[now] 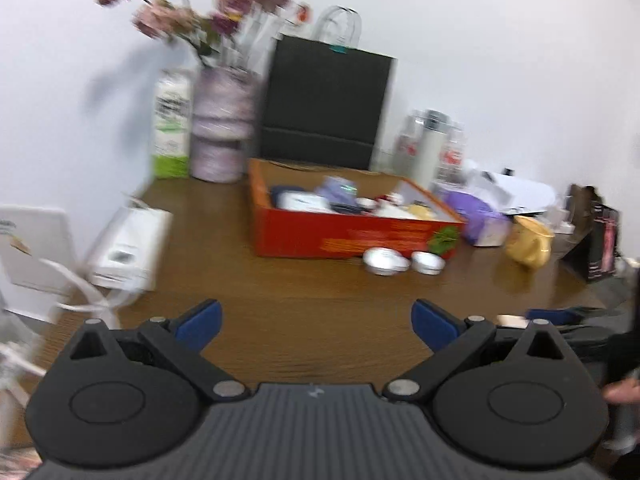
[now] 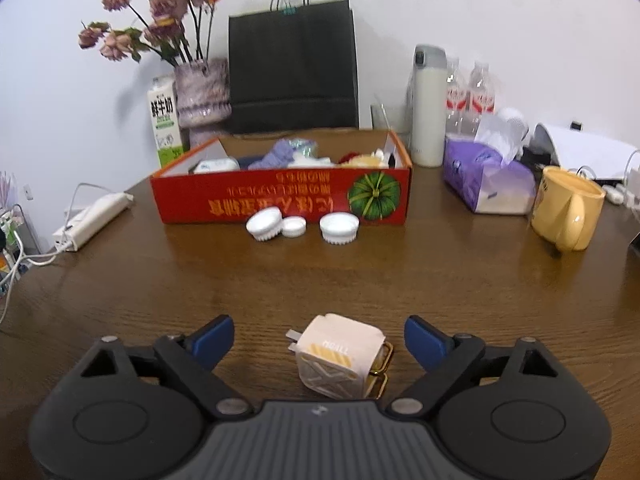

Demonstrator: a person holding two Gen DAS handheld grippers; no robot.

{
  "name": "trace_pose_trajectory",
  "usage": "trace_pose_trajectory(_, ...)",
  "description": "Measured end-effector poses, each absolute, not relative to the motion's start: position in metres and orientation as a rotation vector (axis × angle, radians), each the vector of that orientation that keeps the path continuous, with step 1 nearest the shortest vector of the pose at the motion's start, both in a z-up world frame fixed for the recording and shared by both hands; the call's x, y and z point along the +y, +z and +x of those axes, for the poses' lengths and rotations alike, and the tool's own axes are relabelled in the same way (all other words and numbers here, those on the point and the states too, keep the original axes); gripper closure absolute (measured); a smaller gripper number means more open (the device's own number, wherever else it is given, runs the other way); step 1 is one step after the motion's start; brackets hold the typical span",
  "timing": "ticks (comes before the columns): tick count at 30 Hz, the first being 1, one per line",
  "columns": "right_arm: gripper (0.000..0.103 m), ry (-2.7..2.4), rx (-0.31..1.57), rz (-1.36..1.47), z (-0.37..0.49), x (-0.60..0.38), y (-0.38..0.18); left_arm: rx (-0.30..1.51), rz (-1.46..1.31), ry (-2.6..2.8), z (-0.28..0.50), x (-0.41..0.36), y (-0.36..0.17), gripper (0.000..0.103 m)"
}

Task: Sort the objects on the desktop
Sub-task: 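Grasp a white bottle cap with the left gripper while the right grasps the plug adapter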

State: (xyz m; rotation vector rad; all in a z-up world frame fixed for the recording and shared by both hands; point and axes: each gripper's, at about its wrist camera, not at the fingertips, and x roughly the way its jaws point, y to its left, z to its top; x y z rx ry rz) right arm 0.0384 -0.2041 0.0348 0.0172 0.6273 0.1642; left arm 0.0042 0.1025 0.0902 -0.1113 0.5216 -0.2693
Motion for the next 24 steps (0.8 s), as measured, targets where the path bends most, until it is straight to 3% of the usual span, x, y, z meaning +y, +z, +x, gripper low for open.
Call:
trace_pose_trajectory(2, 0.041, 0.144, 0.653, -0.005, 0.047, -0.202, 0.029, 0.544, -0.113, -0.286, 0.017, 0.078, 0.082, 0.0)
trace_pose_trajectory(12, 0.042, 0.202, 0.638, 0.012, 0.11, -0.22, 0.028, 0.577, 0.004, -0.272, 0.142, -0.019, 0.04, 0.009)
trace_pose_trajectory(15, 0.042, 0.237, 0.658, 0.017, 0.134, -0.225, 0.03, 0.615, -0.003, -0.266, 0.178, -0.032, 0.026, 0.02)
trace_pose_trajectory(17, 0.042, 0.247, 0.667, 0.004, 0.146, -0.225, 0.029, 0.649, -0.049, -0.278, 0.193, -0.033, 0.019, 0.033)
trace_pose_trajectory(18, 0.042, 0.25, 0.669, -0.012, 0.15, -0.224, 0.027, 0.672, -0.072, -0.285, 0.2, -0.032, 0.015, 0.055)
trace_pose_trajectory(19, 0.042, 0.252, 0.664, -0.029, 0.152, -0.222, 0.026, 0.697, -0.084, -0.286, 0.203, -0.031, 0.013, 0.062)
trace_pose_trajectory(24, 0.042, 0.267, 0.659, -0.025, 0.147, -0.221, 0.028, 0.664, -0.133, -0.302, 0.179, -0.016, 0.025, 0.063)
